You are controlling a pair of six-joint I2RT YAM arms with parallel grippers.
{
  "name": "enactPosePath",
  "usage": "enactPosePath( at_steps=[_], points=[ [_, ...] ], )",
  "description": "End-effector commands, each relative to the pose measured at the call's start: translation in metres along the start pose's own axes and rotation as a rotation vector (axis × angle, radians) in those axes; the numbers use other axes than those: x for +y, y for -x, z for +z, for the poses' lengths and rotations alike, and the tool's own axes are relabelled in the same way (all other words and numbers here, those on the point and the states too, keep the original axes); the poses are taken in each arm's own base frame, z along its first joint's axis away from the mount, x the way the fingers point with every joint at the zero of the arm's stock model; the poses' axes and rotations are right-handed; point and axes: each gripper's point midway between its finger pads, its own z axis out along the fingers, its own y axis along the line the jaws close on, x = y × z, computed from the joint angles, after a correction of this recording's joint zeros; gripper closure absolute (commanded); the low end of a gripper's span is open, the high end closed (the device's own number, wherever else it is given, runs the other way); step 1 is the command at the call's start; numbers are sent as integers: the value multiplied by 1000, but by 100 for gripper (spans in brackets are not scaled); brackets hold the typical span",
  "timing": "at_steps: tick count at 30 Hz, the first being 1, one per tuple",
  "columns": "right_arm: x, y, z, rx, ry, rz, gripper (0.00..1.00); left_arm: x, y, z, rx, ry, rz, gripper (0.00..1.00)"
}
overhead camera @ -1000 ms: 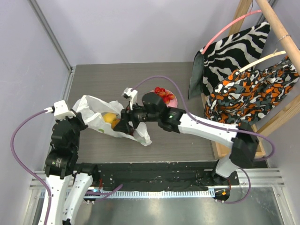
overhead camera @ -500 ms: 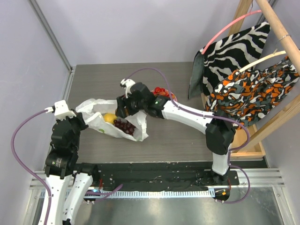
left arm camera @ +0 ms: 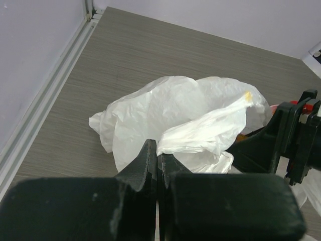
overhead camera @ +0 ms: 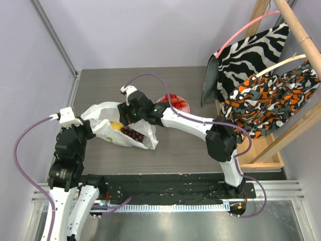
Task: Place the fruits into the plastic bag
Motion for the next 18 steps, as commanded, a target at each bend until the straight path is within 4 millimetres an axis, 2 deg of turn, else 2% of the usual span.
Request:
enactPosePath(
  at_steps=[1,6,9,14,18],
  points=[
    [34,40,-20,-130,-1,-45,46,-5,11,2,-44,-23,-7,100],
    [44,38,-8,-162,-29,-55,46,-5,12,1,-46,-26,-11,100],
    [44,35,7,-152,-33,-47,46,-5,11,1,-44,-28,-10,100],
    [65,32,22,-155,25,-41,44,-6,11,1,-47,-28,-11,100],
    [65,30,39,-151,14,-37,43,-6,11,1,-45,-29,-11,100]
  ],
)
